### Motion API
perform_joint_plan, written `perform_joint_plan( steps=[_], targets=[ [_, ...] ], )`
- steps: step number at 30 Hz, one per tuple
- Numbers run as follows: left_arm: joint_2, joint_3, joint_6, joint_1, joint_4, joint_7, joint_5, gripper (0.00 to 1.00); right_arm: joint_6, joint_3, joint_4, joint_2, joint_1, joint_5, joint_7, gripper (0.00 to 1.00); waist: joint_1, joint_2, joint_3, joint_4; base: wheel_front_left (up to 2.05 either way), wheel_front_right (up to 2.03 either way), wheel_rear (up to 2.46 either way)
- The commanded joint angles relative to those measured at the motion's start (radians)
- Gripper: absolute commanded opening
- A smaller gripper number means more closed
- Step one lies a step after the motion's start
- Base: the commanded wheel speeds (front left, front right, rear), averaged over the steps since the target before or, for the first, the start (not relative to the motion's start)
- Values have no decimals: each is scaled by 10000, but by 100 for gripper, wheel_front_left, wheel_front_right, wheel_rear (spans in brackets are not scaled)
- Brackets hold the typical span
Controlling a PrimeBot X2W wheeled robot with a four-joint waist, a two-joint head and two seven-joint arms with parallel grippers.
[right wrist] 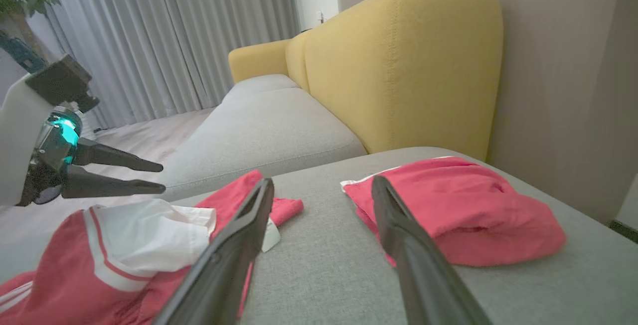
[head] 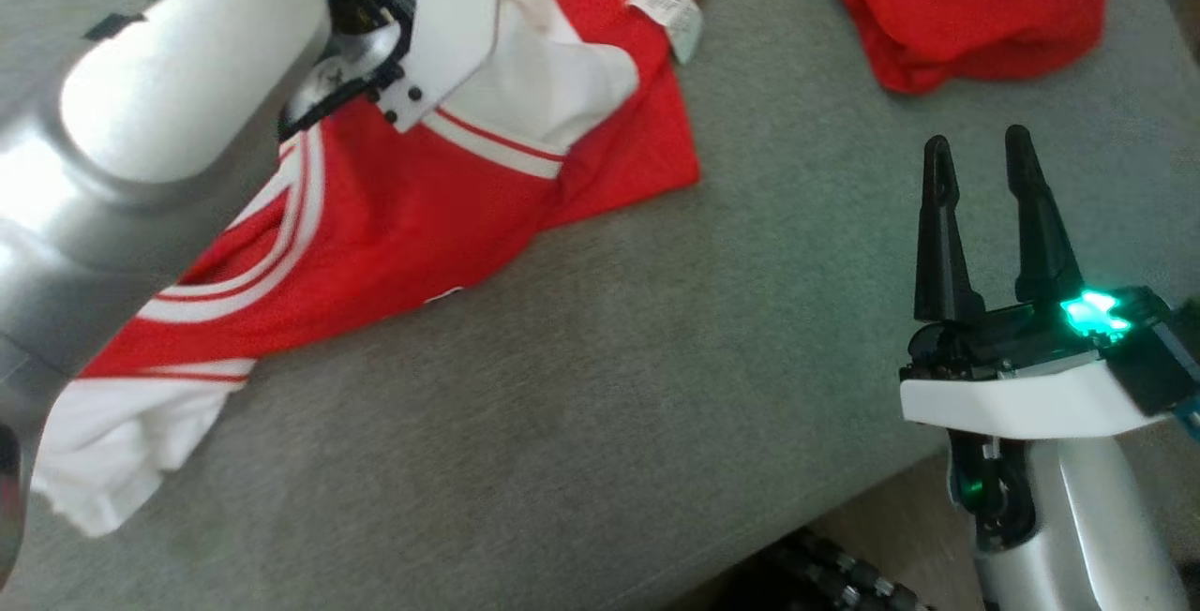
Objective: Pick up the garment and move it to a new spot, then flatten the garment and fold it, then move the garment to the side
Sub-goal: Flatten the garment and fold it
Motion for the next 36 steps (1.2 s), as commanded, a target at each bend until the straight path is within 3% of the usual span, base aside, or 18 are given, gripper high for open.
perform_joint_plan(
  steps=[1,6,19,20,21,22,23,24,25,31,34,36],
  targets=[
    [66,-74,19,-756,-66,-32,-185,100,65,166,-275,-79,-24,102,6,100,-2,0,338,-450,0,0,0],
    [39,-690,18,-1111,392,-27,-399,100,65,294,-280,-79,-45,342,6,100,-2,0,514,-791,0,0,0],
    [195,-784,18,-467,408,1024,-245,100,65,438,-310,-79,6,784,6,100,-2,0,684,-1234,0,0,0],
    [222,-784,18,-435,339,1063,-229,89,65,443,-305,-79,2,799,6,100,-2,0,701,-1256,0,0,0],
    [222,-784,18,-435,339,1063,-229,89,65,443,-305,-79,2,799,6,100,-2,0,701,-1256,0,0,0],
    [248,-785,18,-418,276,1102,-216,58,65,447,-302,-79,-6,811,6,100,-2,0,721,-1274,0,0,0],
    [270,-785,18,-415,210,1108,-190,36,65,445,-300,-79,-14,830,6,100,-2,0,739,-1288,0,0,0],
    [292,-785,18,-414,150,1113,-138,4,65,442,-297,-79,-26,840,6,100,-2,0,753,-1298,0,0,0],
    [311,-785,18,-403,99,1140,-89,0,65,435,-291,-79,-36,846,6,100,-2,0,761,-1303,0,0,0],
    [315,-786,18,-499,-180,965,-27,0,65,314,-301,-79,-69,735,6,100,-2,0,637,-1083,0,0,0],
    [197,-786,18,-800,-310,90,-209,0,65,247,-349,-79,-84,537,6,100,-2,0,411,-677,0,0,0],
    [28,-751,18,-1265,-258,-1542,-432,0,65,164,-388,-79,-162,261,6,100,-2,0,156,-93,0,0,0]
  ],
)
